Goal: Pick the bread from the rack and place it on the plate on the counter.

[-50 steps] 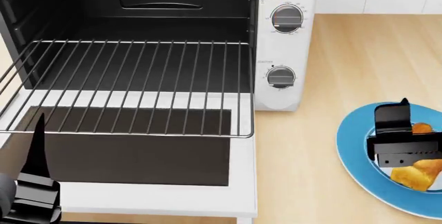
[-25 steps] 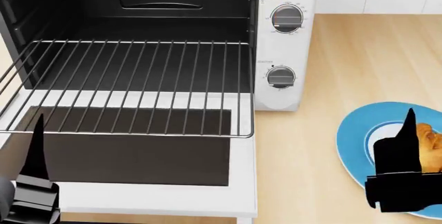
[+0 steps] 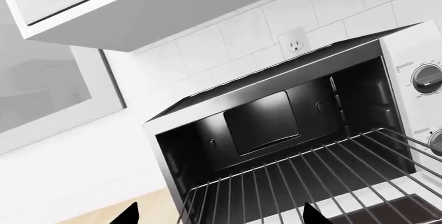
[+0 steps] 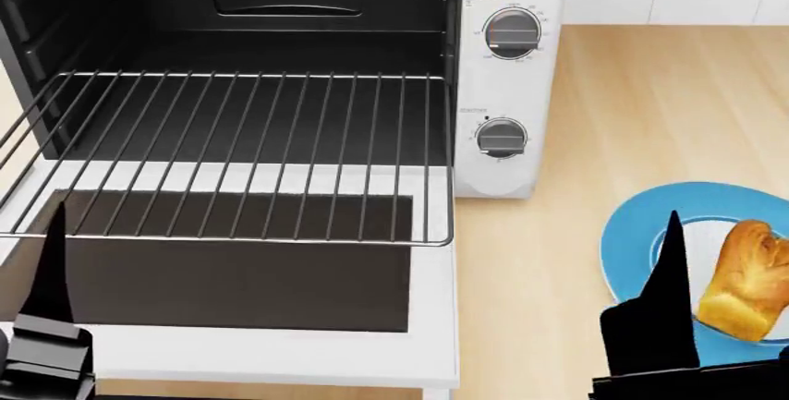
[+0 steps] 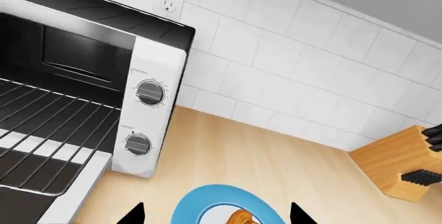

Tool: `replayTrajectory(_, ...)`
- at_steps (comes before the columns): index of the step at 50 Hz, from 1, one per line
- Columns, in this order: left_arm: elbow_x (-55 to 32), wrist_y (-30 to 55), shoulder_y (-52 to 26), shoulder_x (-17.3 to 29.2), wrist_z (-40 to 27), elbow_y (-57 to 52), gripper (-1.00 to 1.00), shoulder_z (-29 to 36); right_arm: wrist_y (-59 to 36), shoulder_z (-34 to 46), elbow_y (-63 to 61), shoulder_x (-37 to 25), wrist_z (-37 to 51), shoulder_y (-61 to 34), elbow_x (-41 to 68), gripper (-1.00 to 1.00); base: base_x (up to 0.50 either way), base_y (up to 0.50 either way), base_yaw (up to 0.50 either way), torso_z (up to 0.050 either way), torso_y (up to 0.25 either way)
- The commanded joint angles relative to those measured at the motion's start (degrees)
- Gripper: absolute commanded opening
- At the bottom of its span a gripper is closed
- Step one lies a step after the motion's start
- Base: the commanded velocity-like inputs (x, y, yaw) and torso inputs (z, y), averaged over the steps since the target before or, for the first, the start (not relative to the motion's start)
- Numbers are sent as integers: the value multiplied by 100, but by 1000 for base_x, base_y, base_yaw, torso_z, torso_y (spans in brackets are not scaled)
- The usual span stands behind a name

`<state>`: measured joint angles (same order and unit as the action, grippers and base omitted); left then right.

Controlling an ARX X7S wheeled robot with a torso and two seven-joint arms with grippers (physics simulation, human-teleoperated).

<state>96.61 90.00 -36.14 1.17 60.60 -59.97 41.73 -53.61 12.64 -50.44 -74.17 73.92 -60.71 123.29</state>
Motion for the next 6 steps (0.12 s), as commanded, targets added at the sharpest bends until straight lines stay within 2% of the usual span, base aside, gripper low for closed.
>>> replayTrajectory(1,337,-1,-20,-116,412,-2,100,-174,125,-61,-419,250,91,-300,247,100,0,0,0,0,0)
replayTrajectory(6,521,-1,-70,-116,694,-2,100,-246,203,-108,-529,271,95,-327,344,100,0,0,0,0,0)
